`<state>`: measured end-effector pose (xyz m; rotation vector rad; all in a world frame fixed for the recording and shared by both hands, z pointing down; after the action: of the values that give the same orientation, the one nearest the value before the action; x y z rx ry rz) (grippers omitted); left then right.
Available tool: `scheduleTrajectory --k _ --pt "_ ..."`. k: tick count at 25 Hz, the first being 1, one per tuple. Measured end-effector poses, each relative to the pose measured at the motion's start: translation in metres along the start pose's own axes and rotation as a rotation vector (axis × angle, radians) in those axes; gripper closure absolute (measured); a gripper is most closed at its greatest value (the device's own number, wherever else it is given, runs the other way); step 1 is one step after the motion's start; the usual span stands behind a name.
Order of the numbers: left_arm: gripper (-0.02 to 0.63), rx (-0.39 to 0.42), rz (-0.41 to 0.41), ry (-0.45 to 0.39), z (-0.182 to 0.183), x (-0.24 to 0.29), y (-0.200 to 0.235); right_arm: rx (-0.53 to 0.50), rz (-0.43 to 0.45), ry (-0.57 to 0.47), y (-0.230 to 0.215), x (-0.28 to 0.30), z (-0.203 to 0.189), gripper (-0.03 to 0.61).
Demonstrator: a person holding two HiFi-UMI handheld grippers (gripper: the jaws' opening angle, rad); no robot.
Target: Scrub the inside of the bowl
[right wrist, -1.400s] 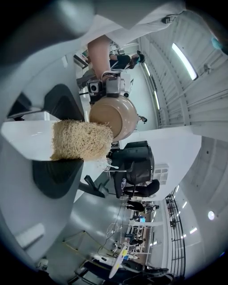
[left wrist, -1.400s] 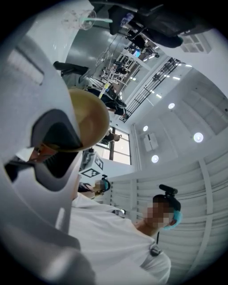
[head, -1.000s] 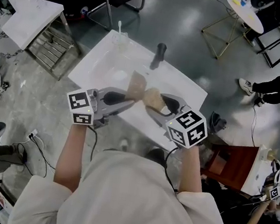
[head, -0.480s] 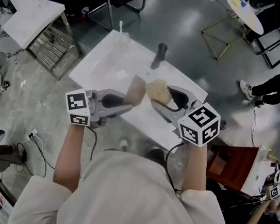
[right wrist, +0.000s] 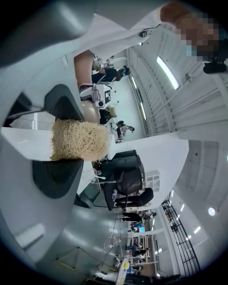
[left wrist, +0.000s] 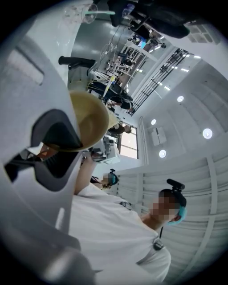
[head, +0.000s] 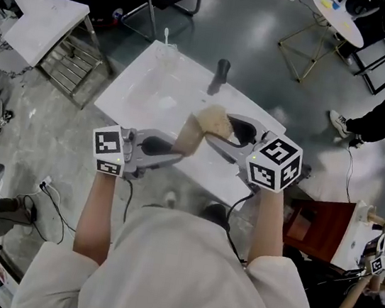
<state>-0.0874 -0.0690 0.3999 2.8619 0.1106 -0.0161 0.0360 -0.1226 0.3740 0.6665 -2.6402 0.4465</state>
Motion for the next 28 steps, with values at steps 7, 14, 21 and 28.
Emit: scheduleTrajectory --k 7,14,21,28 --pt "0.603 -0.005 -0.071 -0.111 0.016 0.0 -0.012 0.075 0.04 -0.002 -0.016 -0.002 -0.024 0.325" --pt "0.603 0.039 -0.104 -0.196 0.04 0.005 -0.019 0.089 0.026 0.041 -0.01 0.004 -0.041 0.325" --pt "0.604 0.083 -0.02 -0.205 0.051 0.015 -0.014 0.057 0.056 0.115 0.014 0.008 -0.059 0.325" --pt "0.604 0.09 0.191 -0.089 0.035 0.015 0.023 0.049 0.153 0.077 0.043 0.002 -0.056 0.324"
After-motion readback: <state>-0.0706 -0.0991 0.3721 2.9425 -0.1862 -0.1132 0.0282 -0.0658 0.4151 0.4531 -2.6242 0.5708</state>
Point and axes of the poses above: the fingertips, and each gripper's own axes: x forward along the fingers, y to its left, z out of its top, the point moved 4 cm from there along -x, backward along the fingers, and after that the axes turned 2 degrees about y, right-handed, at the moved point
